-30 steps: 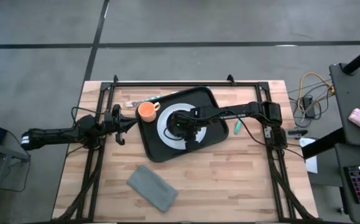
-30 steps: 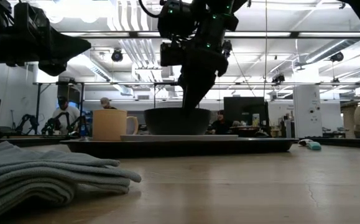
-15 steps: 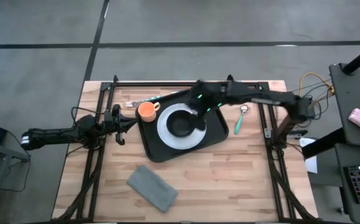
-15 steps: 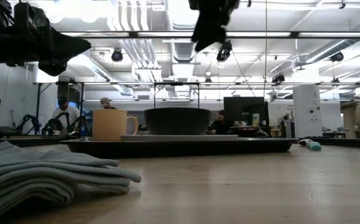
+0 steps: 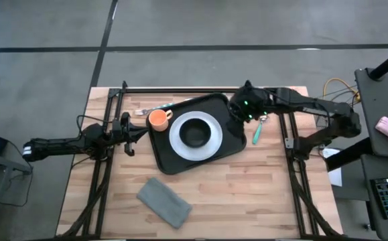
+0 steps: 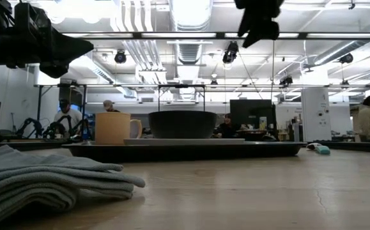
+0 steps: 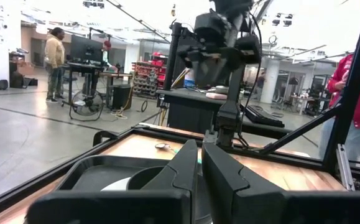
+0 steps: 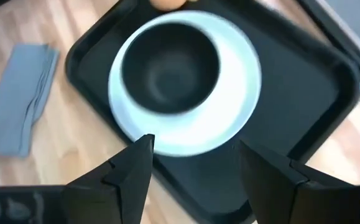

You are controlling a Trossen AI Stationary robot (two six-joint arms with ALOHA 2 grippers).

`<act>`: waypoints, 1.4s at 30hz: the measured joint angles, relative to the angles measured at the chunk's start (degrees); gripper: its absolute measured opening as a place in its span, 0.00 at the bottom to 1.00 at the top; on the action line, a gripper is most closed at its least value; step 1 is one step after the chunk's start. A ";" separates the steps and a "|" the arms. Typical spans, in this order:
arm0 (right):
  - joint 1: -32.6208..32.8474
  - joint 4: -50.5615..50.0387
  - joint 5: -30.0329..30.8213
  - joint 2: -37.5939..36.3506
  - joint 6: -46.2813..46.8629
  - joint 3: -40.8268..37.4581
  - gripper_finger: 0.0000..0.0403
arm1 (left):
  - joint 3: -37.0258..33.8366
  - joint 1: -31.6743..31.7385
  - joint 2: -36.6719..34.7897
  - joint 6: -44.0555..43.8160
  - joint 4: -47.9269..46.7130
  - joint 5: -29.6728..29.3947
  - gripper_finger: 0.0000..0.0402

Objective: Set up tray
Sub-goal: Put the gray napkin on the black tray to the right of the white plate

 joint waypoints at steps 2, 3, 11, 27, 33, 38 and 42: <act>2.16 0.20 -0.06 -1.98 -0.20 -2.24 0.53 | 0.00 -0.01 0.00 0.00 0.00 0.02 0.01; 3.30 0.32 -0.07 -3.05 -0.61 -3.58 0.53 | 0.00 -0.01 0.00 0.00 0.00 0.00 0.01; 16.23 33.41 -0.08 -13.45 -0.87 -22.02 0.49 | 0.00 0.00 0.00 0.00 0.00 0.00 0.01; 31.28 55.30 15.07 -24.57 -3.18 -40.77 0.21 | 0.00 0.00 0.02 0.00 -0.02 0.02 0.01; 31.70 56.28 15.05 -40.82 -2.49 -52.31 0.03 | 0.00 -0.02 0.01 0.00 -0.02 0.02 0.01; 31.64 62.04 15.28 -52.46 -4.98 -62.78 0.02 | 0.00 0.00 0.02 0.02 -0.02 0.02 0.01; 31.61 62.68 16.79 -59.39 -8.36 -68.19 0.02 | 0.00 0.00 0.02 0.02 -0.02 0.02 0.01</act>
